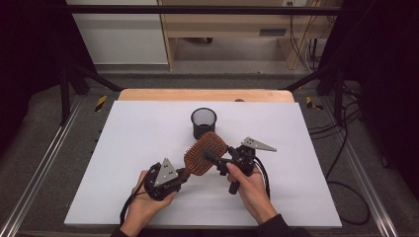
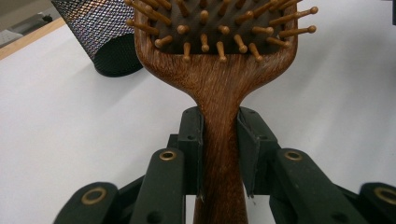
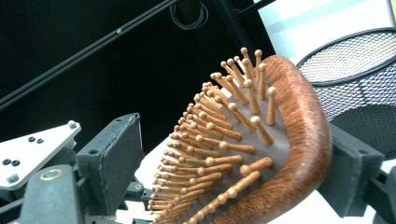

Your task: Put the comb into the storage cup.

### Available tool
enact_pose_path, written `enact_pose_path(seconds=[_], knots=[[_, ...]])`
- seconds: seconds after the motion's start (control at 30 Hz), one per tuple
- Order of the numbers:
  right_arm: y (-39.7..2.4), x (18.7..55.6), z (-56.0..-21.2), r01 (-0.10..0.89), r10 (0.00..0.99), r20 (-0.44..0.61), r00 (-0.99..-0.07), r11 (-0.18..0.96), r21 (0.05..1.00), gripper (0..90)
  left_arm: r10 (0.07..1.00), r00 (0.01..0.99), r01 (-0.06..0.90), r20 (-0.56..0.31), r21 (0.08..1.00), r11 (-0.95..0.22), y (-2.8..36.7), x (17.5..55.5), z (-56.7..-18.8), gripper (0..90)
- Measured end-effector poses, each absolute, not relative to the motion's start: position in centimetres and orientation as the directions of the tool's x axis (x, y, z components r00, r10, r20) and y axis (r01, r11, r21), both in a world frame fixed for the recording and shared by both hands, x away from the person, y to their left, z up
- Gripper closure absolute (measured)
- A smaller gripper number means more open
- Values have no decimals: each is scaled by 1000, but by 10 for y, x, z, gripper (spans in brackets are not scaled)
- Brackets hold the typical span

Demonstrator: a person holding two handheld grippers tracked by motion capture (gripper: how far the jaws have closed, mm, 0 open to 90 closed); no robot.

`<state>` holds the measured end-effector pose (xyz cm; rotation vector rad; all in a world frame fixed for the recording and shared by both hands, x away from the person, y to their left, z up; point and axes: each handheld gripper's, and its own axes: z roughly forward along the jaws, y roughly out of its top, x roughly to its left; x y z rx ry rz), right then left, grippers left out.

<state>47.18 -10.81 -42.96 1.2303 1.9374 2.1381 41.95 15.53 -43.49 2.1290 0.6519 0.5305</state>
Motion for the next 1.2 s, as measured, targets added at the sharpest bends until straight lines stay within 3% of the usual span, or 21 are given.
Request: enact_pose_path(seconds=[0.7,1.2], knots=[[-109,469,-421,456,500,538,-678,-288,842,316,625,772,268,115,833,-485,158,420,-434,728],[-95,471,-387,444,505,509,-697,-255,859,390,641,763,248,84,878,-410,166,418,-422,730]])
